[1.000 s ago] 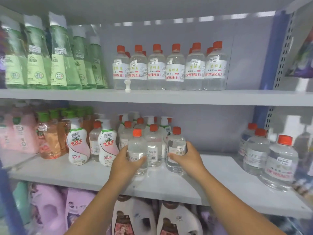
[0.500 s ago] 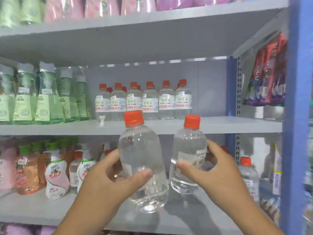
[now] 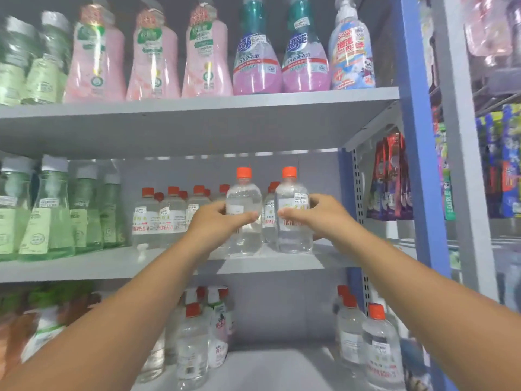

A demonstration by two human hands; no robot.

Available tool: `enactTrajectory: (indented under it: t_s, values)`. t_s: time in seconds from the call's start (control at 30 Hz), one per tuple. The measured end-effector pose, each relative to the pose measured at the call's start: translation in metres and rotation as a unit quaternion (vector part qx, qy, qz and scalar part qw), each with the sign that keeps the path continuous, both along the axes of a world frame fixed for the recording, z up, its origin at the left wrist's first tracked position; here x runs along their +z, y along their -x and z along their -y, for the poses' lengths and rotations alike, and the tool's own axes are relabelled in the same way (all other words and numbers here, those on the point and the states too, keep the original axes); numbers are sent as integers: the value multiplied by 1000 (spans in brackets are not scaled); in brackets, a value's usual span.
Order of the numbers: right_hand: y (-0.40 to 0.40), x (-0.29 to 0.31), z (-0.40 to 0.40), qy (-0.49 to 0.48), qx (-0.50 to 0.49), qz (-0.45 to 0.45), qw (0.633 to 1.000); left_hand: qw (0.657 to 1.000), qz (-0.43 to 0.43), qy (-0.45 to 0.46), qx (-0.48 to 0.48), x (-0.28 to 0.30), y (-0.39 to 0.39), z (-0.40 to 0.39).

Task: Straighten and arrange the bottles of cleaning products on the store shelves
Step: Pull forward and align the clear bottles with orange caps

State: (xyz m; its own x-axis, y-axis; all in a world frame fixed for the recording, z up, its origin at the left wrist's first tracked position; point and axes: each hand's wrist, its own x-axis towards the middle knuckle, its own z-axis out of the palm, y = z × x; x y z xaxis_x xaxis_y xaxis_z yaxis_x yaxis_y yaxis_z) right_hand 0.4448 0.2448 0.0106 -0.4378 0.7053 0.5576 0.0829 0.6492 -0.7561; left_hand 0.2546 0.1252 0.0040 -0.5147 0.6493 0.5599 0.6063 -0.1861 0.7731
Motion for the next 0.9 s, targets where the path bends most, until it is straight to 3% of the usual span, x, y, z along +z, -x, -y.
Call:
enactTrajectory:
  t_s: [0.43,0.77,0.9]
  values:
    - [40,12,-53,-20,32,90,995,985,-65,152,-46,19,40,-53]
    - [61,15,-81,-9,-11,128,992,985,-77,151,-38,16,55,-80]
    - [62,25,-96,-11,40,200,979,977,-79,195,-47,28,59,-78]
